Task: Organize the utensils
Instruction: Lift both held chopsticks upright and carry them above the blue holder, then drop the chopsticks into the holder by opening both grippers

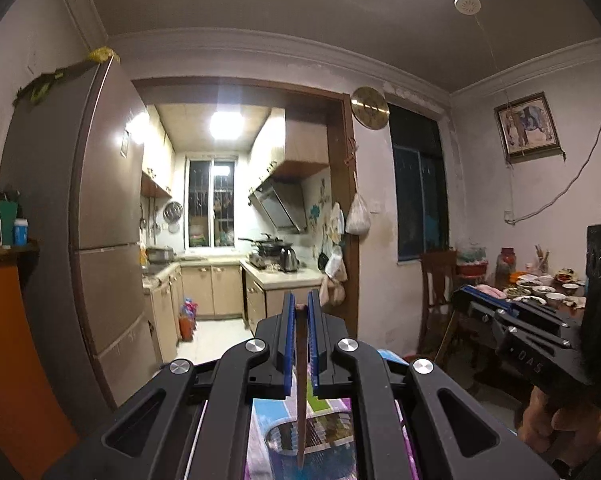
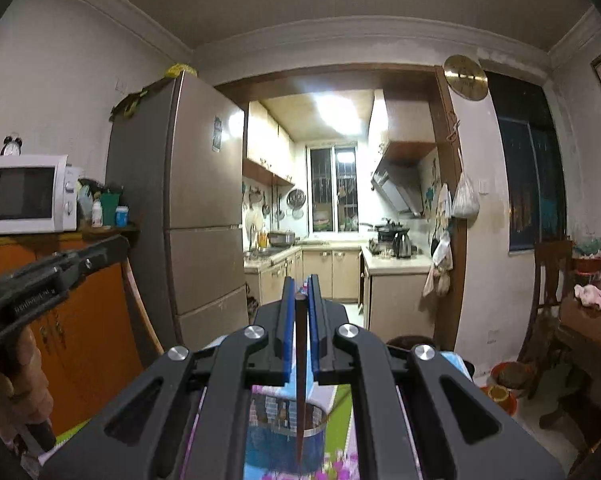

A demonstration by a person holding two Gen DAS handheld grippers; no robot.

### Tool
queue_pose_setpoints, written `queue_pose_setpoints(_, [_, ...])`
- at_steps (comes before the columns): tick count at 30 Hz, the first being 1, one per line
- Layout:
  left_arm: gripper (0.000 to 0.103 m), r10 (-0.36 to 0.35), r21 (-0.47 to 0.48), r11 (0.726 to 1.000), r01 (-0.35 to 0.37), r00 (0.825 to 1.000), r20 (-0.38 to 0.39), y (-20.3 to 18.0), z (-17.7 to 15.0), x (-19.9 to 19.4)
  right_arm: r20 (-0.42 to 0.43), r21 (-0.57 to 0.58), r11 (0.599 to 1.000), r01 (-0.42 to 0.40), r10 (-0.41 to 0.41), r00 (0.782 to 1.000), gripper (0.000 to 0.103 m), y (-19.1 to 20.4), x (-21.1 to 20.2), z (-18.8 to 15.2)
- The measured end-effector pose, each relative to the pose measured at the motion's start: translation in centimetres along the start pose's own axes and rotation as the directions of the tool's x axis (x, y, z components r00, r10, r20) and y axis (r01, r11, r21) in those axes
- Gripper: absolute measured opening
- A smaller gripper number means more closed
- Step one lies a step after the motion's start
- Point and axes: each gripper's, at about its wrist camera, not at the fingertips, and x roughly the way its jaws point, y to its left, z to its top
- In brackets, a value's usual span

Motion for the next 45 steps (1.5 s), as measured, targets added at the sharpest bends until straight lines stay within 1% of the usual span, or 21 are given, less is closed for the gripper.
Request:
queue_pose_setpoints(3, [0.008, 0.013, 0.003, 1.000, -0.013, 1.000, 0.012, 0.2, 0.7, 2.0, 0.034, 0.017, 1.000, 0.002, -0.002, 0.999, 0.005, -0.3, 1.4, 1.1])
queue_pose_setpoints(6, [0.008, 0.018, -0.009, 1.000, -0.017, 1.000, 0.022, 0.7, 0.5, 4.1, 0.059, 0.033, 0.999, 0.018, -0.020, 0.998, 0.005, -0.7, 3.1, 1.3])
queue_pose_setpoints(9, [0.008, 0.024, -0.016, 1.000, -0.024, 1.000, 0.013, 1.0, -0.5, 6.2, 0.047, 0.065, 0.997, 0.028, -0.031, 0.998, 0.005, -1.5, 5.3, 0.5])
queue_pose_setpoints(12, [0.008, 0.028, -0.030, 0.999, -0.029, 0.999, -0.034, 1.4, -2.6, 8.5, 0.010, 0.104, 0.994, 0.037, -0.038, 0.999, 0.005, -2.5, 7.5, -1.5])
queue_pose_setpoints(16, [0.008, 0.019, -0.016, 1.000, -0.021, 0.995, -0.093, 1.5, -5.7, 10.8, -0.077, 0.166, 0.986, 0.033, -0.021, 0.997, 0.005, -3.4, 10.0, -5.0])
queue_pose_setpoints(20, [0.008, 0.024, -0.007, 1.000, -0.026, 0.988, -0.154, 1.8, -8.7, 12.5, -0.153, 0.244, 0.969, 0.036, 0.002, 0.988, 0.005, -4.2, 11.8, -7.8])
queue_pose_setpoints(22, [0.008, 0.037, 0.000, 0.999, -0.037, 0.984, -0.177, 2.0, -9.8, 13.1, -0.192, 0.287, 0.958, 0.027, 0.030, 0.981, 0.005, -4.5, 12.6, -8.8])
queue_pose_setpoints(24, [0.008, 0.050, 0.000, 0.999, -0.051, 0.978, -0.202, 2.4, -10.9, 13.6, -0.217, 0.289, 0.956, 0.042, 0.023, 0.976, 0.005, -4.7, 12.9, -9.4])
queue_pose_setpoints(27, [0.008, 0.078, 0.017, 0.997, -0.076, 0.972, -0.219, 2.6, -11.8, 13.9, -0.227, 0.273, 0.960, 0.060, 0.003, 0.974, 0.009, -4.7, 12.7, -9.6])
queue_pose_setpoints(29, [0.008, 0.089, 0.025, 0.996, -0.085, 0.969, -0.229, 2.8, -11.9, 14.0, -0.208, 0.262, 0.962, 0.075, -0.020, 0.978, 0.025, -4.8, 11.9, -9.1])
queue_pose_setpoints(33, [0.008, 0.135, 0.067, 0.990, -0.123, 0.968, -0.212, 2.4, -11.3, 13.0, -0.160, 0.225, 0.969, 0.102, -0.067, 0.985, 0.026, -5.3, 9.8, -7.6])
queue_pose_setpoints(34, [0.008, 0.154, 0.090, 0.986, -0.138, 0.968, -0.197, 2.3, -11.0, 12.5, -0.147, 0.218, 0.970, 0.110, -0.079, 0.986, 0.026, -5.5, 9.0, -7.2])
queue_pose_setpoints(37, [0.008, 0.184, 0.121, 0.979, -0.165, 0.969, -0.163, 1.8, -10.4, 11.0, -0.121, 0.204, 0.970, 0.128, -0.105, 0.987, 0.026, -6.1, 7.0, -6.5])
queue_pose_setpoints(40, [0.008, 0.230, 0.157, 0.965, -0.208, 0.964, -0.133, 1.2, -9.9, 8.8, -0.115, 0.187, 0.973, 0.135, -0.115, 0.987, 0.026, -6.3, 4.7, -6.4])
queue_pose_setpoints(43, [0.008, 0.254, 0.197, 0.953, -0.231, 0.962, -0.101, 0.3, -9.7, 6.3, -0.122, 0.154, 0.980, 0.127, -0.108, 0.987, 0.035, -5.9, 2.1, -7.0])
queue_pose_setpoints(45, [0.008, 0.271, 0.224, 0.943, -0.246, 0.959, -0.087, -0.3, -9.9, 4.9, -0.129, 0.133, 0.984, 0.121, -0.104, 0.986, 0.037, -5.6, 0.7, -7.7])
